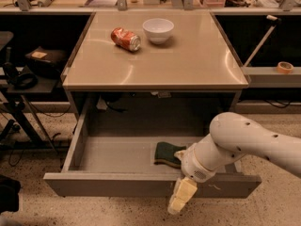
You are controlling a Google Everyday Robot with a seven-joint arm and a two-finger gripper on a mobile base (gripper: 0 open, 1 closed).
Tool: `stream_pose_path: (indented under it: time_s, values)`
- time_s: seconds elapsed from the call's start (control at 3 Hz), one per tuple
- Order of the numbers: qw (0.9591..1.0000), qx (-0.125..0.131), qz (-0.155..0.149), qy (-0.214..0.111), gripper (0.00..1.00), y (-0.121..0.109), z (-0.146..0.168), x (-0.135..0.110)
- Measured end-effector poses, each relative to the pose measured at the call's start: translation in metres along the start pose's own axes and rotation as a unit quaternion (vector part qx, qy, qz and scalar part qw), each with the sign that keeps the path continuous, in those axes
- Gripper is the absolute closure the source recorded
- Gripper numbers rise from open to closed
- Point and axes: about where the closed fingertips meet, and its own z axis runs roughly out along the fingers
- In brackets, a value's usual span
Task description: Pick sponge from top drawer and place on counter
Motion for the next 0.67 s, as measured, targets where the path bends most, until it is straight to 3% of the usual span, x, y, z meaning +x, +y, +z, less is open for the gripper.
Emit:
stream_pose_path:
  time_s: [0.33,0.67]
  values:
    - [0.9998,0.021,0.004,0.002,0.00,-0.023,-0.040,-0.010]
    - [0.9964,0.084,0.007,-0.003,0.00,-0.049,-0.137,-0.046]
